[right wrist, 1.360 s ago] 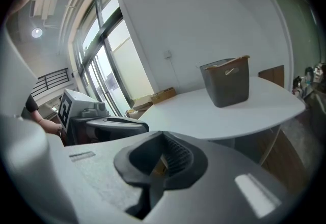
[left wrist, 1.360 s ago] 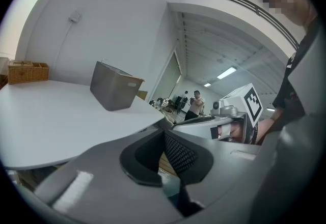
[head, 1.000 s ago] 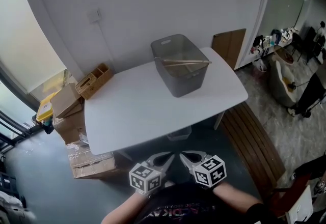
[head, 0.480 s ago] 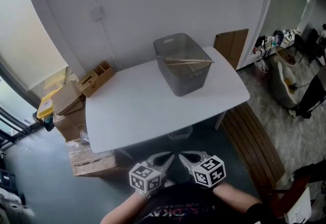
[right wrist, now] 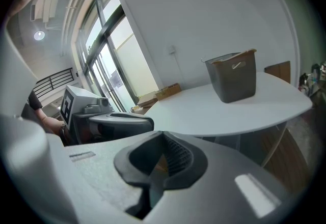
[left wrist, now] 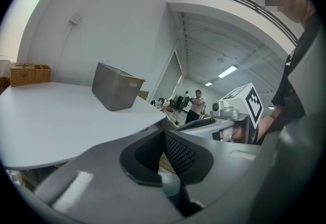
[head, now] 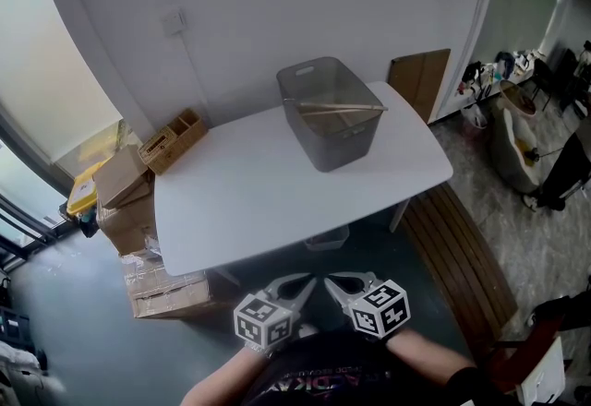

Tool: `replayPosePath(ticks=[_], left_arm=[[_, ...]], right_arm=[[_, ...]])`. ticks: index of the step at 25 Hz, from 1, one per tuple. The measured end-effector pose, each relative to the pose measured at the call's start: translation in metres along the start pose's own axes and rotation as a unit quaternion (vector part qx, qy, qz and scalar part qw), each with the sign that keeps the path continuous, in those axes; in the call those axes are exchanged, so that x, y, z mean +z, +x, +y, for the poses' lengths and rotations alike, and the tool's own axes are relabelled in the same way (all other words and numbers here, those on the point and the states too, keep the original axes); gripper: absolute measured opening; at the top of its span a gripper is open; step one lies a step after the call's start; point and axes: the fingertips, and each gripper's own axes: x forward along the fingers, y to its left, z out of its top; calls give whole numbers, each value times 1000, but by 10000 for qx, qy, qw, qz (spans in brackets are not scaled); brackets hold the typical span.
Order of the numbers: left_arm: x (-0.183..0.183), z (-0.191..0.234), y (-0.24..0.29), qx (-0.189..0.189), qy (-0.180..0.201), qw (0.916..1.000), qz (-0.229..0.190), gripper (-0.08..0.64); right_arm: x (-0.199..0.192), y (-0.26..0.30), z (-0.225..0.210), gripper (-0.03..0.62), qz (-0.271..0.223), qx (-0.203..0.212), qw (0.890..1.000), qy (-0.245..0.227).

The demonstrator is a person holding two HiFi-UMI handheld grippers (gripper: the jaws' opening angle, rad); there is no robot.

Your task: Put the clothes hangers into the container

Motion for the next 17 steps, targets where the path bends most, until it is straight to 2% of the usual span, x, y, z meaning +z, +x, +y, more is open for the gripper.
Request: replayPosePath(ticks=[17], left_arm=[[-3,2,7,-25,-46,10000,75,5]], right_arm=[[-2,2,-6,2,4,13,10000,57]])
